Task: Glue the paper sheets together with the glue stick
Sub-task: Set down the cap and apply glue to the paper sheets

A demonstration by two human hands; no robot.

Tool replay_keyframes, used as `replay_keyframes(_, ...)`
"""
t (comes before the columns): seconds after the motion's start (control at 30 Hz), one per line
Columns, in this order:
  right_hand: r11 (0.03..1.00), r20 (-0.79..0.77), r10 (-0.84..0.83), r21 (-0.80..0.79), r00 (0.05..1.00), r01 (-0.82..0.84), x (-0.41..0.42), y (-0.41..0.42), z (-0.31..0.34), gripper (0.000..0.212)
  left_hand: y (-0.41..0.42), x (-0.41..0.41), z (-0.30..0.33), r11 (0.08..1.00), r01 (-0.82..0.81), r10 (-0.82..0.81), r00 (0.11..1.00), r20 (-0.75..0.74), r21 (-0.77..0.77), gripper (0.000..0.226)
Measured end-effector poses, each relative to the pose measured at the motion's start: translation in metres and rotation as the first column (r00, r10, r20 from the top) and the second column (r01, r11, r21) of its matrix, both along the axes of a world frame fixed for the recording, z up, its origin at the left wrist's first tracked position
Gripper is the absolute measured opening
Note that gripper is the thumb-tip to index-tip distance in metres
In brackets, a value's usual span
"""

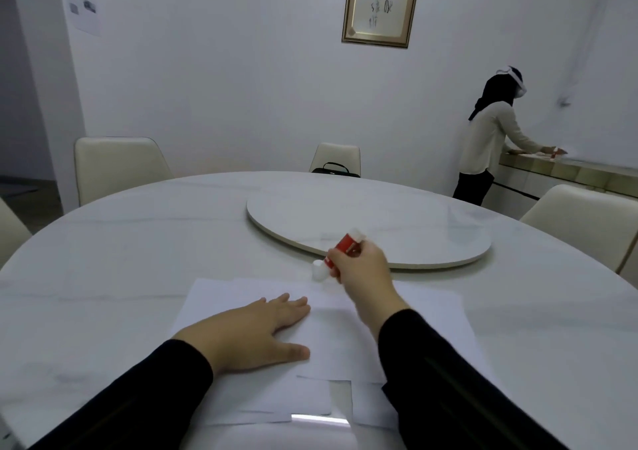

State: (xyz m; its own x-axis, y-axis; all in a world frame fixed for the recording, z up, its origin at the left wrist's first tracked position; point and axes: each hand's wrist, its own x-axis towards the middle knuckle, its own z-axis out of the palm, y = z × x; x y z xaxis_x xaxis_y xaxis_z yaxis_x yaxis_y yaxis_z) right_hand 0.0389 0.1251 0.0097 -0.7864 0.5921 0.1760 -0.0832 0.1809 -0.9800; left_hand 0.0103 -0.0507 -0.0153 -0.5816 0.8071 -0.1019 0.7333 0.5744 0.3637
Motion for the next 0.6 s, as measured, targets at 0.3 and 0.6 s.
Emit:
replay_keyframes(0.3, 0.995, 0.017, 0.088, 0.036, 0.996, -0.089, 0.002, -0.007, -0.034, 0.005, -0.002, -0.003, -0.001, 0.999, -0.042, 0.042, 0.998, -0.047, -0.008, 0.079)
replay_keyframes(0.6, 0.949, 0.026, 0.155, 0.274, 0.988, -0.156, -0.001, -0.012, -0.036, 0.019, -0.001, -0.001, 0.005, 0.994, -0.076, 0.071, 0.995, -0.064, -0.078, 0.079)
